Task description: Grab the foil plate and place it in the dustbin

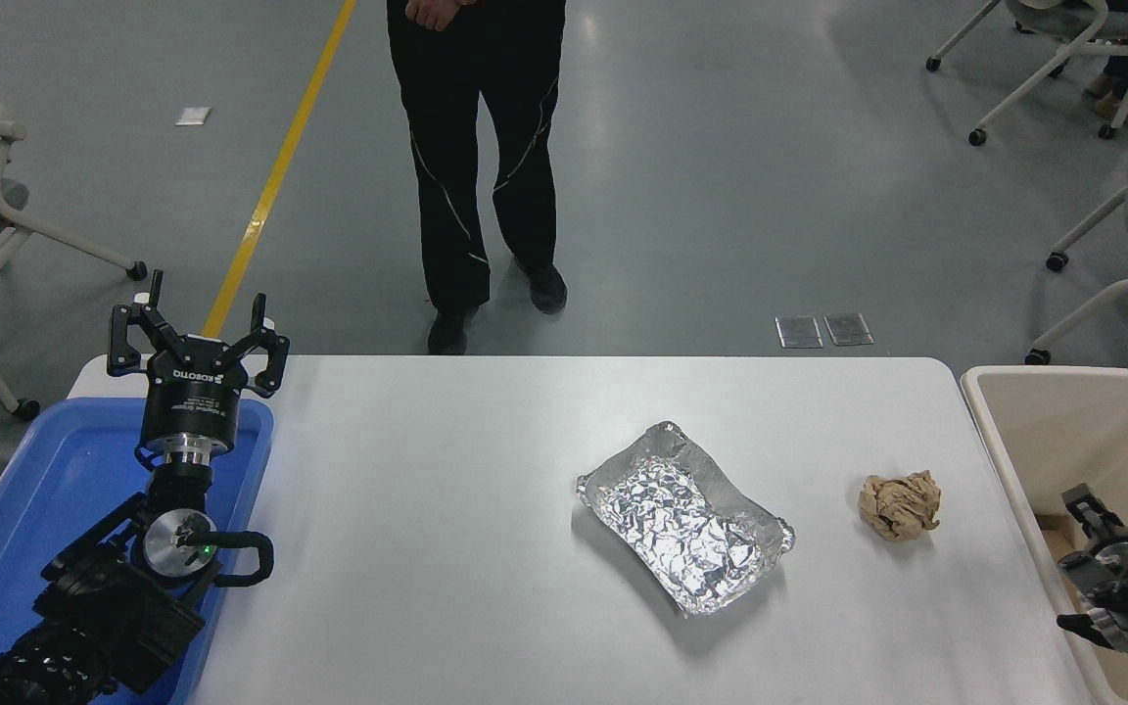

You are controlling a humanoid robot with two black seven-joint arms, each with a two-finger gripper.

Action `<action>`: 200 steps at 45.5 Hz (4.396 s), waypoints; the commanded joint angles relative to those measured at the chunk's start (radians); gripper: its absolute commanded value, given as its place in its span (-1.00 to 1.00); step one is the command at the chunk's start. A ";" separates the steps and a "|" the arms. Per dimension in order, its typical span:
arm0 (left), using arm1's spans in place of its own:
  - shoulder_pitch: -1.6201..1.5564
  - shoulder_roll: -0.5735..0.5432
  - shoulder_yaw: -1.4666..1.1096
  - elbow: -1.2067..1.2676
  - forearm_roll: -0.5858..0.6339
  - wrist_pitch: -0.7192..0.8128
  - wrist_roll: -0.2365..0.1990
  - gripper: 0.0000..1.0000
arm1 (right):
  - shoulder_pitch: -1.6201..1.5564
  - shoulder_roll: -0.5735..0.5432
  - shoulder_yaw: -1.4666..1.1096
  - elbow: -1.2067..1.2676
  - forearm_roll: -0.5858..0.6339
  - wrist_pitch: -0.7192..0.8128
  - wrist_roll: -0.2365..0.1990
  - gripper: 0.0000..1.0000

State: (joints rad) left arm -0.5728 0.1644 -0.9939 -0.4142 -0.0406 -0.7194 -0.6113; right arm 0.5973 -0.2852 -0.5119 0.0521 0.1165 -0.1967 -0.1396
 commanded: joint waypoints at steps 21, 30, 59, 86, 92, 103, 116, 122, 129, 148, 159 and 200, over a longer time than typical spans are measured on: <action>0.001 0.000 0.000 0.000 -0.001 0.002 -0.001 0.98 | 0.058 -0.008 0.003 0.063 0.000 0.048 0.002 1.00; 0.001 0.000 0.000 0.000 -0.001 0.000 -0.001 0.98 | 0.222 -0.175 -0.011 0.383 -0.011 0.100 0.002 1.00; -0.001 -0.003 0.000 -0.003 0.001 -0.002 0.001 0.98 | 0.967 -0.535 -0.385 1.153 -0.420 0.339 0.002 1.00; -0.001 -0.003 0.001 -0.003 0.001 -0.002 0.001 0.98 | 1.771 -0.345 -0.763 1.693 -0.394 0.767 0.044 1.00; -0.001 -0.003 0.000 -0.003 0.001 -0.002 0.001 0.98 | 1.888 -0.328 -0.757 1.693 -0.341 0.948 0.043 1.00; 0.001 -0.003 0.001 -0.003 0.001 -0.002 0.001 0.98 | 2.009 -0.331 -0.763 1.693 -0.301 0.982 0.041 1.00; -0.001 -0.003 0.000 -0.003 0.001 -0.002 0.001 0.98 | 1.998 -0.330 -0.764 1.693 -0.301 0.982 0.034 1.00; -0.001 -0.003 0.000 -0.003 0.001 -0.002 0.001 0.98 | 1.968 -0.328 -0.758 1.693 -0.299 0.982 0.034 1.00; -0.001 -0.003 0.001 -0.003 0.001 -0.002 0.001 0.98 | 1.863 -0.330 -0.731 1.674 -0.288 0.896 0.035 1.00; -0.001 -0.003 0.001 -0.003 0.001 -0.002 0.001 0.98 | 1.538 -0.226 -0.536 1.602 -0.284 0.655 0.038 1.00; -0.001 -0.003 0.001 -0.003 0.001 -0.002 0.001 0.98 | 1.328 -0.157 -0.482 1.485 -0.115 0.622 0.025 1.00; -0.001 -0.006 0.000 -0.003 0.001 -0.002 0.001 0.98 | 0.720 -0.057 -0.234 1.266 0.213 0.238 -0.069 1.00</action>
State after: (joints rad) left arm -0.5737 0.1583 -0.9928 -0.4172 -0.0399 -0.7215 -0.6105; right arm 1.4259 -0.3483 -0.8143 1.3500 0.2610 0.1575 -0.2058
